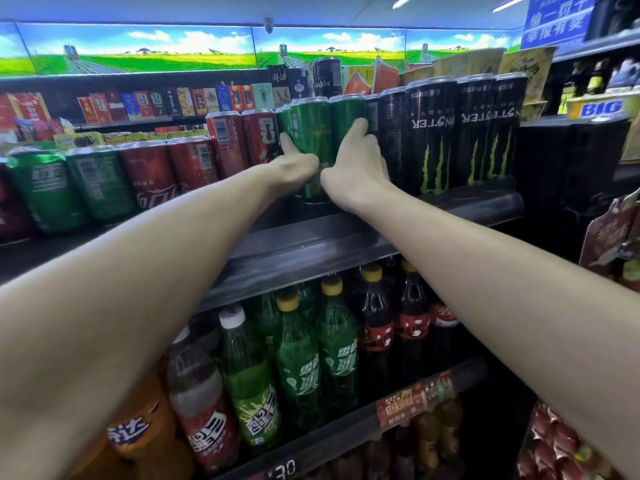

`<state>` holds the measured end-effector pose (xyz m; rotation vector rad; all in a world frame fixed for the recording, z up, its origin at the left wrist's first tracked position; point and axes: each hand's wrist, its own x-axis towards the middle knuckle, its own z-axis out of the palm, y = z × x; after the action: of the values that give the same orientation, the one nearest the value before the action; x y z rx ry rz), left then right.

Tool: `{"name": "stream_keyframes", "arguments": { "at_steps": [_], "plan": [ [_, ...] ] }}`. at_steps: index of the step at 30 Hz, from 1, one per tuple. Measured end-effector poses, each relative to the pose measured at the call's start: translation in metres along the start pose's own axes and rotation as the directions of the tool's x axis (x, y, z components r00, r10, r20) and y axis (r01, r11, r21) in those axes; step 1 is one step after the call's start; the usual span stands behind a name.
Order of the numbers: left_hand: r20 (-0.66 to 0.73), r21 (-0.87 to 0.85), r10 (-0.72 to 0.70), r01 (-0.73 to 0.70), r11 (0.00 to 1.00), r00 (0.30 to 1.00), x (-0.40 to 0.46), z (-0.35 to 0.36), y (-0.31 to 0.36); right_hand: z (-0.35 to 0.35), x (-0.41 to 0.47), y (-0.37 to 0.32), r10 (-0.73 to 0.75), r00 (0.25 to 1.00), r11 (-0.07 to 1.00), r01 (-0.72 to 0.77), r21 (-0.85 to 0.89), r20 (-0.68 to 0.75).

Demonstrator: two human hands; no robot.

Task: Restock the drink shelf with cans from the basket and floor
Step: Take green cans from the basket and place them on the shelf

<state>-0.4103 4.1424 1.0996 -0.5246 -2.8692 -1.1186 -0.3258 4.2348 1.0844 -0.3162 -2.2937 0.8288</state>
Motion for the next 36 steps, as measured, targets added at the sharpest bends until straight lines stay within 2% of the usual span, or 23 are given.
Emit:
{"name": "stream_keyframes", "arguments": {
  "at_steps": [3,6,11,14,17,23,26,29,31,33,36],
  "plan": [
    [-0.030,0.026,0.007,-0.006,1.000,1.000,0.001,-0.007,-0.001,-0.002,-0.001,0.002,-0.036,0.999,0.999,0.036,0.003,-0.014],
    [-0.072,0.145,0.034,-0.023,0.989,0.997,-0.007,-0.015,0.000,-0.003,-0.002,0.004,-0.063,0.998,0.998,0.063,-0.011,-0.017],
    [-0.030,0.427,0.273,-0.234,0.873,0.962,-0.029,-0.018,-0.004,-0.002,-0.005,0.001,-0.060,0.998,0.996,0.059,-0.061,-0.027],
    [-0.013,0.459,0.322,-0.280,0.843,0.947,-0.024,-0.010,-0.008,-0.003,-0.002,0.000,-0.011,1.000,0.998,0.011,-0.061,0.005],
    [-0.071,0.477,0.351,-0.277,0.834,0.934,-0.018,-0.005,-0.009,-0.003,0.000,0.000,0.004,0.999,0.998,-0.001,-0.070,0.043],
    [-0.078,0.504,0.345,-0.261,0.823,0.935,-0.022,-0.006,-0.007,-0.004,-0.001,-0.002,0.020,0.998,0.996,-0.015,-0.091,0.056],
    [-0.038,0.514,0.312,-0.249,0.821,0.949,-0.029,-0.013,-0.008,-0.006,-0.006,-0.003,0.003,1.000,0.999,-0.003,-0.047,0.004],
    [-0.041,0.537,0.332,-0.259,0.803,0.942,-0.048,-0.026,-0.008,-0.009,-0.016,-0.008,-0.118,0.978,0.990,0.129,0.052,-0.171],
    [-0.083,0.525,0.403,-0.304,0.795,0.911,-0.071,-0.036,-0.006,-0.011,-0.025,-0.010,-0.239,0.920,0.958,0.276,0.079,-0.310],
    [-0.165,0.500,0.525,-0.388,0.774,0.835,-0.101,-0.040,-0.010,-0.012,-0.039,-0.012,-0.346,0.839,0.910,0.409,0.066,-0.420],
    [-0.340,0.475,0.713,-0.542,0.693,0.613,-0.157,-0.032,-0.034,-0.008,-0.075,-0.013,-0.418,0.757,0.837,0.536,0.111,-0.502]
  ]
}}
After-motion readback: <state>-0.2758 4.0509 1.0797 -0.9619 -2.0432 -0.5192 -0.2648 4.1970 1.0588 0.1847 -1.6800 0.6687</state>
